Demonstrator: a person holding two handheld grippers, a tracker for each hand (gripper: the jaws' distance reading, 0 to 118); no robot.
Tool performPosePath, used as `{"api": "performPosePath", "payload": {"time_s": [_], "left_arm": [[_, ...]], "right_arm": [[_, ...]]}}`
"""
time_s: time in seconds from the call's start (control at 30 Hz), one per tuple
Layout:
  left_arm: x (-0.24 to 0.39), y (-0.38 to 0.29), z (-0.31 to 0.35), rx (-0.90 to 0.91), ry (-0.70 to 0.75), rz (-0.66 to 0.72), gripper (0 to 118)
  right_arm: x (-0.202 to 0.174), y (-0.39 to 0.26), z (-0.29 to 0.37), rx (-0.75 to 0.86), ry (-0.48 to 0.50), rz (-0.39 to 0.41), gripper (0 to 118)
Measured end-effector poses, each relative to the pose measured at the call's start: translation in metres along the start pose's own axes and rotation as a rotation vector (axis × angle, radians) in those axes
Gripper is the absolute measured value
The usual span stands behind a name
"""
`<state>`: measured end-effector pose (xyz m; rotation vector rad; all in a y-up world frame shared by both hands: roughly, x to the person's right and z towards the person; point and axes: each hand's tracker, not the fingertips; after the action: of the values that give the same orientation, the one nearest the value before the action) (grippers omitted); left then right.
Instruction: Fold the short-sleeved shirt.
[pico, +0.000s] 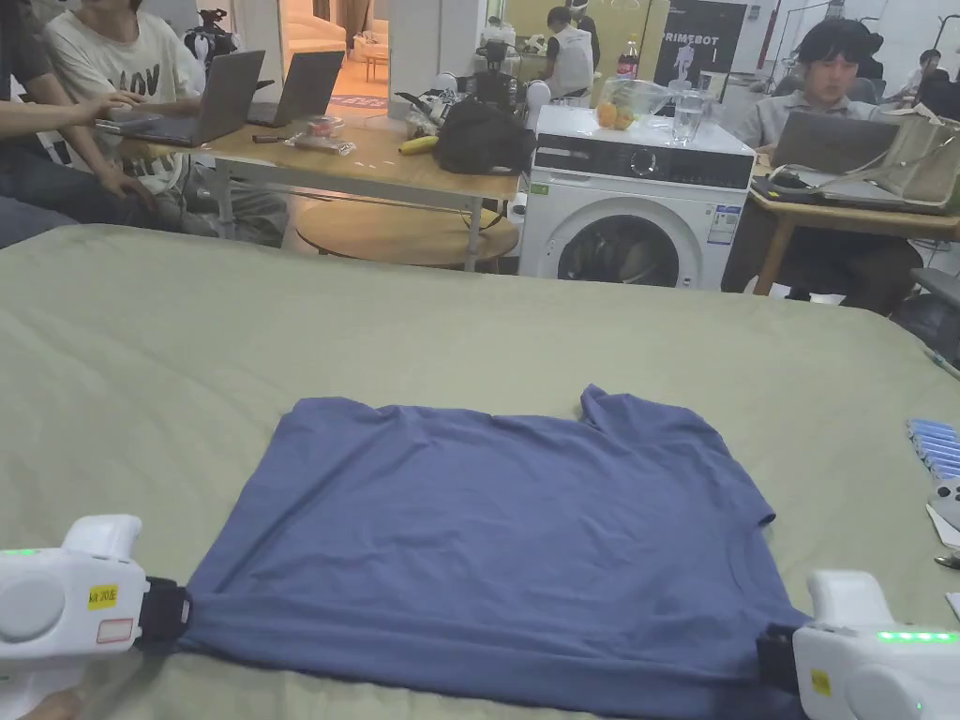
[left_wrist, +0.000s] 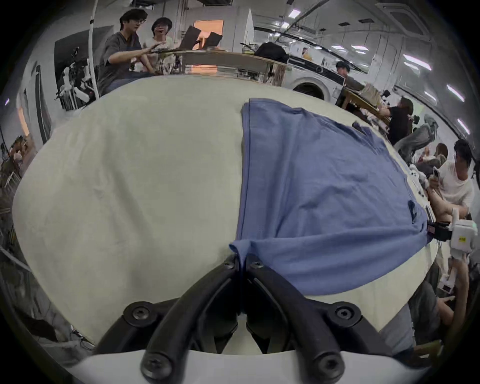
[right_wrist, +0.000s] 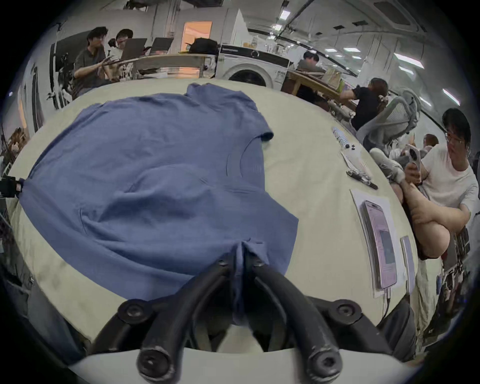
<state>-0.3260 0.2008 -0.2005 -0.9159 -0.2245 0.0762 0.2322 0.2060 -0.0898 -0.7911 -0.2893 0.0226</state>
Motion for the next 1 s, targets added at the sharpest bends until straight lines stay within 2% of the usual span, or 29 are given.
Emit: {"api": "performPosePath", "payload": {"time_s": [0.07, 0.1, 0.17, 0.23, 0.3, 0.4, 0.47, 0.5, 0.53, 0.6, 0.63, 0.8, 1.0], "left_arm": [[0.01, 0.007, 0.008, 0.069, -0.043, 0.01, 16], [0.015, 0.009, 0.012, 0.109, -0.055, -0.003, 21], [0.03, 0.013, 0.018, 0.192, -0.046, -0.045, 36], [0.043, 0.013, 0.025, 0.289, -0.028, -0.088, 38], [0.056, 0.011, 0.034, 0.385, -0.029, -0.1, 38], [0.072, 0.004, 0.047, 0.541, -0.036, -0.112, 38], [0.079, 0.005, 0.048, 0.571, 0.004, -0.124, 38], [0.079, 0.008, 0.044, 0.576, 0.013, -0.139, 38], [0.082, 0.009, 0.045, 0.581, 0.02, -0.149, 32], [0.086, 0.011, 0.047, 0.598, 0.03, -0.148, 3], [0.086, 0.013, 0.048, 0.579, 0.012, -0.142, 0], [0.075, 0.017, 0.05, 0.433, 0.017, -0.147, 0], [0.035, 0.019, 0.044, 0.152, -0.006, -0.077, 0]], "right_arm": [[-0.006, 0.009, 0.008, 0.074, 0.022, -0.027, 42], [-0.01, 0.013, 0.011, 0.11, 0.023, -0.039, 51], [-0.018, 0.017, 0.018, 0.193, 0.037, -0.046, 53], [-0.027, 0.021, 0.027, 0.27, 0.009, -0.081, 53], [-0.032, 0.022, 0.035, 0.363, 0.024, -0.127, 53], [-0.044, 0.026, 0.046, 0.457, 0.01, -0.129, 53], [-0.05, 0.029, 0.049, 0.503, -0.005, -0.11, 47], [-0.053, 0.029, 0.051, 0.517, -0.012, -0.114, 35], [-0.056, 0.029, 0.052, 0.53, -0.012, -0.119, 15], [-0.059, 0.031, 0.056, 0.542, -0.004, -0.127, 1], [-0.062, 0.033, 0.057, 0.541, -0.003, -0.124, 0], [-0.067, 0.035, 0.058, 0.521, 0.002, -0.09, 0], [-0.067, 0.029, 0.05, 0.459, 0.012, -0.04, 0]]}}
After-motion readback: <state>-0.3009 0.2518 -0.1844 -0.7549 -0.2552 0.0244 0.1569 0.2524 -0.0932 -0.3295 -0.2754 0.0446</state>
